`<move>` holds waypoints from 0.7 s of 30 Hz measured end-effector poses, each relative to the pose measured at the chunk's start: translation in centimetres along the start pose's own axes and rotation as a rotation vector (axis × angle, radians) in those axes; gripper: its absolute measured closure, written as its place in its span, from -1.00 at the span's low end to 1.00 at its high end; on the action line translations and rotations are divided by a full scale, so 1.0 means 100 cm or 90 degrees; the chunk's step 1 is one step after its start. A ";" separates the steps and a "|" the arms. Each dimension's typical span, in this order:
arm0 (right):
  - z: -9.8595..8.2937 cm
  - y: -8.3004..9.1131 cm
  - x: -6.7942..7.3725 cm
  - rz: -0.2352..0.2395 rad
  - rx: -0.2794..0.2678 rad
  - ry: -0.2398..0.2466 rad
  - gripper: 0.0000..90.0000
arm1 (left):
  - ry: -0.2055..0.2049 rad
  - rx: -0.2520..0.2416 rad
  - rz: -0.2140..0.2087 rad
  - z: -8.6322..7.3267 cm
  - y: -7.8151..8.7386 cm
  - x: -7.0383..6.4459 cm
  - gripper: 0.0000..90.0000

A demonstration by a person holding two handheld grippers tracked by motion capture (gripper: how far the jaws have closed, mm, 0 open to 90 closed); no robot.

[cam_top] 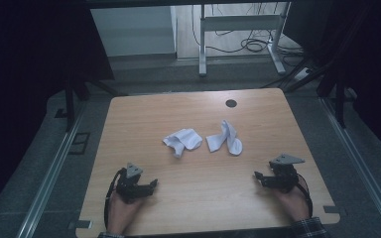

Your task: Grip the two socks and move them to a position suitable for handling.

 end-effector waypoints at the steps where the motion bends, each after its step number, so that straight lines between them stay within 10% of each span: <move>1: 0.000 0.000 0.000 0.001 0.000 0.000 -0.46 | 0.001 0.000 0.001 0.000 0.000 0.000 -0.55; 21: 0.000 0.000 0.000 0.002 0.001 0.002 -0.47 | 0.004 0.000 0.004 0.001 -0.001 -0.001 -0.56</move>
Point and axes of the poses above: each handheld gripper's, and its own axes: y roughly backward along the jaws, z roughly out of its top, x roughly to its left, the point moved 1 cm from there along -y, roughly forward along the jaws, and after that the axes turned 4 degrees about z, right-handed, at the moved point
